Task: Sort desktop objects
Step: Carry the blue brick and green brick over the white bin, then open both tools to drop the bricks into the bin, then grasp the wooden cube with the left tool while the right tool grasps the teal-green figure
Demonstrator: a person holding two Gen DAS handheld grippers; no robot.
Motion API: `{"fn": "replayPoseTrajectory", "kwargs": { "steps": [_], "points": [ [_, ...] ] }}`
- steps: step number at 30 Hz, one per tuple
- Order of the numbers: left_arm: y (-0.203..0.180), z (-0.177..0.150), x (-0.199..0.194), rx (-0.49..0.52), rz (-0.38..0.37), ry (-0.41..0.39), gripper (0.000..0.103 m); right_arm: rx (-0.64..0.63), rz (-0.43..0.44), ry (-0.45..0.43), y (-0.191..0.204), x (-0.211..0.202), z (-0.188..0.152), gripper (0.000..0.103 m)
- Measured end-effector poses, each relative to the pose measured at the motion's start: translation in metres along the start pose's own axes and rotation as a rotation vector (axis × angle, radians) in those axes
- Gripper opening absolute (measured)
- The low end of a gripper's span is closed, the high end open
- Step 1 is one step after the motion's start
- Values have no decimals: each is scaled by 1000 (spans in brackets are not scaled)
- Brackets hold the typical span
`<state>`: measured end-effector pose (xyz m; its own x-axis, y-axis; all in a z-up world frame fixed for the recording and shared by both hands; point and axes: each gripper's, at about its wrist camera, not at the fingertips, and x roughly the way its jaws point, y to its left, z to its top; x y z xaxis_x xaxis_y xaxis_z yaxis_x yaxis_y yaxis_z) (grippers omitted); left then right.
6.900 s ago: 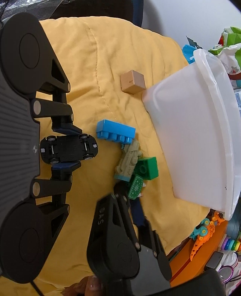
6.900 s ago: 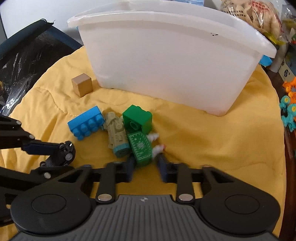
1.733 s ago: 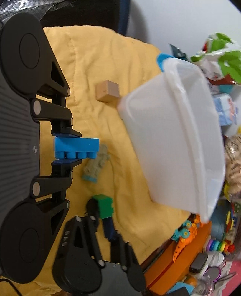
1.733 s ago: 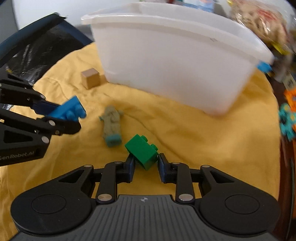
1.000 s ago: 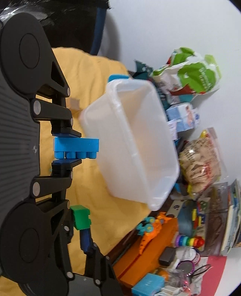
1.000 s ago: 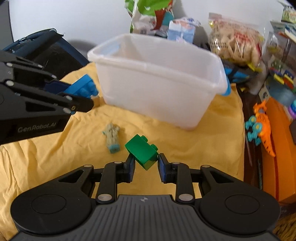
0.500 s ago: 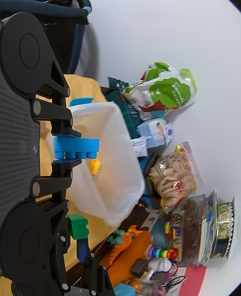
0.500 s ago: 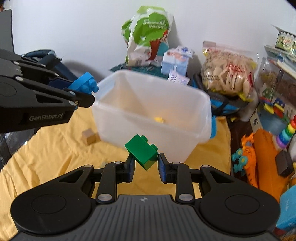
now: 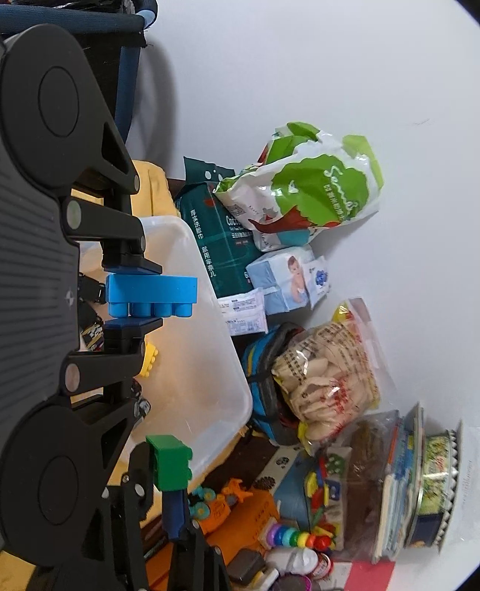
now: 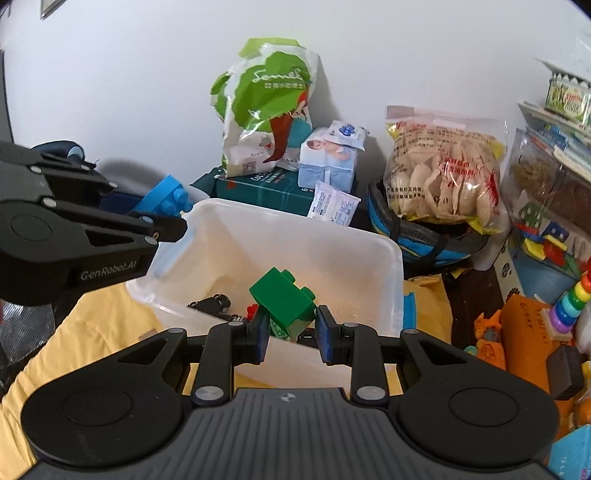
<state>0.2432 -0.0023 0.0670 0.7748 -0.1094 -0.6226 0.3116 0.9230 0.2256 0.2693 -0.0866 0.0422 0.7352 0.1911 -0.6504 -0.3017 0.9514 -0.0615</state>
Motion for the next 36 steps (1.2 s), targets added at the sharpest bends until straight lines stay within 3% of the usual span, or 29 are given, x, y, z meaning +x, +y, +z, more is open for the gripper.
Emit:
{"fn": "replayPoseTrajectory", "kwargs": {
  "steps": [6,8,9,11,12,24,36],
  "points": [
    [1,1,38,4,6,51,25,19,-10,32,-7,30,7,30],
    [2,0,47,-4,4,74,30,30,-13,41,-10,39,9,30],
    [1,-1,52,-8,7,87,34,39,-14,45,-11,43,10,32],
    [1,-1,58,-8,25,98,55,60,-19,54,-14,49,11,35],
    [0,-2,58,-8,28,93,56,65,-17,56,-15,51,10,37],
    [-3,-10,38,2,3,67,57,46,-19,32,-6,33,0,39],
    [-5,-44,2,13,24,70,61,21,1,60,27,7,-31,49]
  ]
}}
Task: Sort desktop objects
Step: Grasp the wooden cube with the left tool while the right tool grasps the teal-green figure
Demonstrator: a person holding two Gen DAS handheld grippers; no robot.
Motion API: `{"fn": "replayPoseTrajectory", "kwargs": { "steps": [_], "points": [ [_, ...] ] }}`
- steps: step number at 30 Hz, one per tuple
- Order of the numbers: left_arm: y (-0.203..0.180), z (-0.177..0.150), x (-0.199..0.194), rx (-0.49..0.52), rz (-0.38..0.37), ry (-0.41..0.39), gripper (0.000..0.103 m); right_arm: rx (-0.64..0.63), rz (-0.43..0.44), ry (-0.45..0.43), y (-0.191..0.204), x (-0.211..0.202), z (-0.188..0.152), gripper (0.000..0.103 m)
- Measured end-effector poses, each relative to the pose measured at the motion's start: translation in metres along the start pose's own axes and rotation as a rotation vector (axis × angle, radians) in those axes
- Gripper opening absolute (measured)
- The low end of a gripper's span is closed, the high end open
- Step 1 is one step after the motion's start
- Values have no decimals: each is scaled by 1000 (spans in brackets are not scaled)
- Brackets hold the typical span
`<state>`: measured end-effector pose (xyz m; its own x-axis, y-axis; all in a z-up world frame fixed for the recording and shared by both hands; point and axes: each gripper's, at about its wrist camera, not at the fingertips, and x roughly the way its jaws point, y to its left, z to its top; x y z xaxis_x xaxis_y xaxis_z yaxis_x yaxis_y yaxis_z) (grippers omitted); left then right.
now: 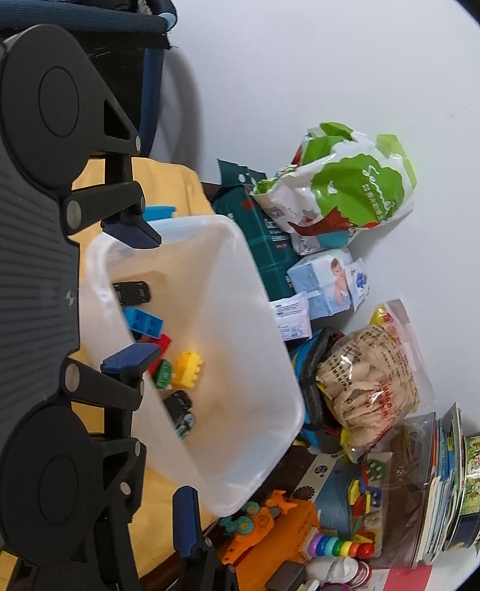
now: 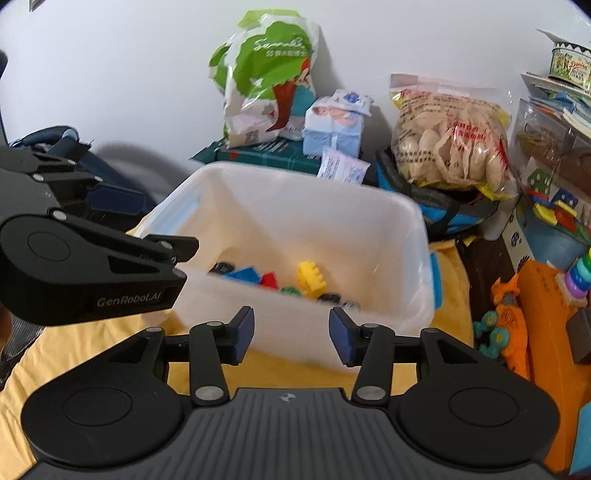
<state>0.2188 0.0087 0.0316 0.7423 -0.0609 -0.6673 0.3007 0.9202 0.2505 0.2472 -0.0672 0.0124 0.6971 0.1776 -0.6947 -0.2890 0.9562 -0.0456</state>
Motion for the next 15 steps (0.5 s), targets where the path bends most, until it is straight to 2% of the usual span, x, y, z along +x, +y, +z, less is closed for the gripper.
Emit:
{"fn": "replayPoseTrajectory", "kwargs": {
  "steps": [7,15],
  "points": [
    [11,-38,1,8,-6,49,61,-20,40,56,24,9,-27,50],
    [26,-79,22,-12,-19,150,61,-48,91,147,48,44,-60,50]
  ]
}}
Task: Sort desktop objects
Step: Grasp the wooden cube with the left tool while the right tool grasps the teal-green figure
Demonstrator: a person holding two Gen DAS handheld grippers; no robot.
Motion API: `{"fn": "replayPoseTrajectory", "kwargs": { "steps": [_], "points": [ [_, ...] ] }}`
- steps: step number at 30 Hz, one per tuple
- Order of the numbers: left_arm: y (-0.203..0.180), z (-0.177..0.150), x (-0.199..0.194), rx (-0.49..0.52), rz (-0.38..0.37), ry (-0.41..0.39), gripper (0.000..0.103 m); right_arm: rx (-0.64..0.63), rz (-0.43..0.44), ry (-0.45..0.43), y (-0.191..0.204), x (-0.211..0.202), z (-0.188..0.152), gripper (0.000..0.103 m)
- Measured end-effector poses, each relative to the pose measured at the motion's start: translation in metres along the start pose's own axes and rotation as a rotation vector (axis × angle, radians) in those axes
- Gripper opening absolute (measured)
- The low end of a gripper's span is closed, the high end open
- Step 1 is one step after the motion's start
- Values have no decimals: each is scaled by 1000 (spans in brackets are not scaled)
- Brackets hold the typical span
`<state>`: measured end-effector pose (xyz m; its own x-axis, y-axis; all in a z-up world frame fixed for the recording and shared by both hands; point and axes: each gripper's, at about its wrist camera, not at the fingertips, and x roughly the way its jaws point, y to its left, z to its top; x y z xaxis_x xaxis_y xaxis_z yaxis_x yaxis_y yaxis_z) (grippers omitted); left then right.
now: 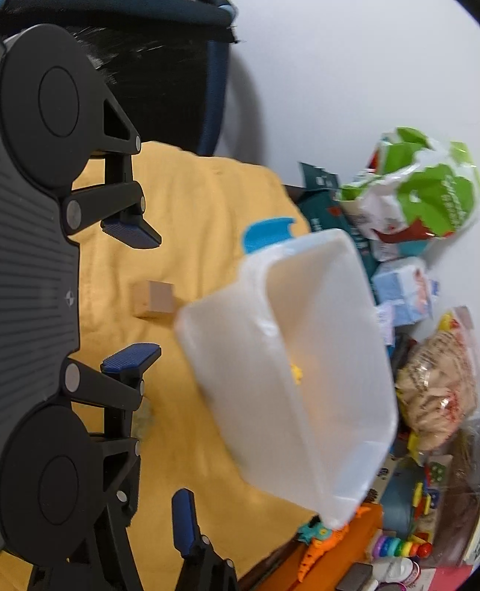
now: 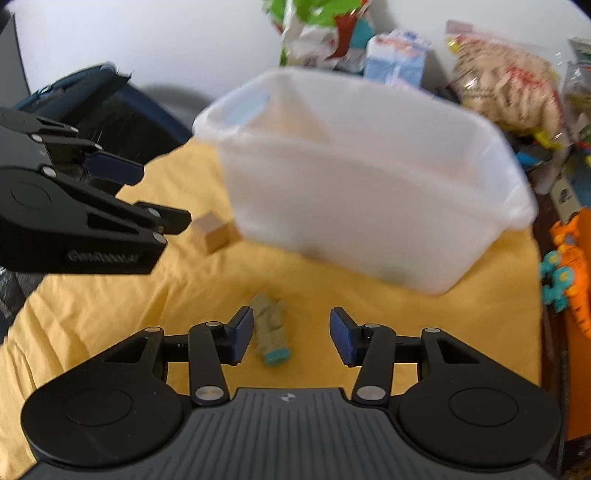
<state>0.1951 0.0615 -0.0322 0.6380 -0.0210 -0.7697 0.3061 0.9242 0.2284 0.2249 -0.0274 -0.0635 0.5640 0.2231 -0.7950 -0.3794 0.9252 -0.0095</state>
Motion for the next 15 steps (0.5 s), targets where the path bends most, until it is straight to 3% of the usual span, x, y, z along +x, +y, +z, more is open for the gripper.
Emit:
{"fn": "replayPoseTrajectory", "kwargs": {
  "steps": [6,13,14,15],
  "points": [
    [11,-14,23,-43,-20,57,61,5,19,58,10,28,0,50],
    [9,-7,50,-39,-41,57,61,28,-10,129,8,59,-3,48],
    [7,-6,54,-37,-38,57,61,32,-4,121,8,59,-6,47],
    [7,-4,58,-38,-35,58,61,28,1,112,7,59,-7,39]
  ]
}}
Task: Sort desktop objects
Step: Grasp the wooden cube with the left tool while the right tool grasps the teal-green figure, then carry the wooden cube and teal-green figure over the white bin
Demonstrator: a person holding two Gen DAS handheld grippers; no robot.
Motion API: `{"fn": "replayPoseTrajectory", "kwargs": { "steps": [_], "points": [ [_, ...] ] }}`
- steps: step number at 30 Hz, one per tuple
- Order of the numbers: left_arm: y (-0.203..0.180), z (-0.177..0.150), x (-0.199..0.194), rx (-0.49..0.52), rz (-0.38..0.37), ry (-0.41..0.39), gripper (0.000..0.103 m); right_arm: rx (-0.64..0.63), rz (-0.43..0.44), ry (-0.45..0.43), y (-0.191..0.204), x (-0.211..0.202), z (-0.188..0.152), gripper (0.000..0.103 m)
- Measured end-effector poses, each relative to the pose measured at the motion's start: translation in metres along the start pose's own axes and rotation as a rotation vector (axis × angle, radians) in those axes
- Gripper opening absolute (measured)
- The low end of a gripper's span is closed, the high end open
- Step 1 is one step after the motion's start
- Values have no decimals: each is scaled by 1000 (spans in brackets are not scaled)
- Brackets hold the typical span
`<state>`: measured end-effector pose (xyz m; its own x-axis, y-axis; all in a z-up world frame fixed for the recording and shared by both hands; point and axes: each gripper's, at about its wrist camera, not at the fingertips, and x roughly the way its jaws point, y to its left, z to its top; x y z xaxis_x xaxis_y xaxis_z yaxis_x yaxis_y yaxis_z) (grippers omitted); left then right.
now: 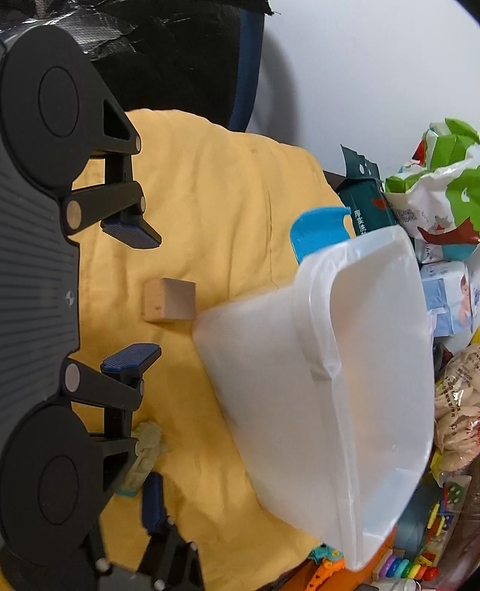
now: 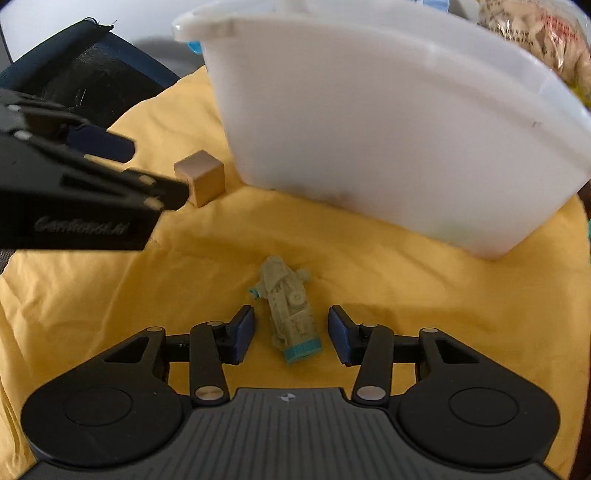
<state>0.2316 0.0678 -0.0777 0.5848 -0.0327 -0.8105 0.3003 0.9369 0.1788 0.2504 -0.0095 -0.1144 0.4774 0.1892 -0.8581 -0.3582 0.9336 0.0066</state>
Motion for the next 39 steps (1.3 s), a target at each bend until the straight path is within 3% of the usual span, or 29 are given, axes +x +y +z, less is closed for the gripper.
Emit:
{"fn": "replayPoseTrajectory", "kwargs": {
  "steps": [1,8,9,11,12,15,21,29,39],
  "points": [
    [0,2,5,-3,0,2,61,-5,4,-4,0,-1,0,29],
    [-3,11,29,-7,23,8,60,24,-4,-2,-6,-14,-11,28],
    [-3,12,33,-6,23,13,58,33,-1,-2,-7,-17,-14,28],
    [-4,13,41,-15,7,34,38,44,-1,-10,-9,-23,-19,28],
    [-5,13,44,-20,-7,40,33,49,-3,-14,-9,-25,-21,28],
    [-12,10,41,13,7,29,32,63,-13,-22,-12,-33,-27,28],
    [-27,-9,3,83,-25,3,32,89,-34,-52,-21,-50,-30,28],
    [-37,-17,-45,54,-23,-36,32,88,-32,-113,-25,-81,-17,28],
    [-44,38,-109,47,-4,-166,32,33,-59,-223,-42,-130,17,28]
  ]
}}
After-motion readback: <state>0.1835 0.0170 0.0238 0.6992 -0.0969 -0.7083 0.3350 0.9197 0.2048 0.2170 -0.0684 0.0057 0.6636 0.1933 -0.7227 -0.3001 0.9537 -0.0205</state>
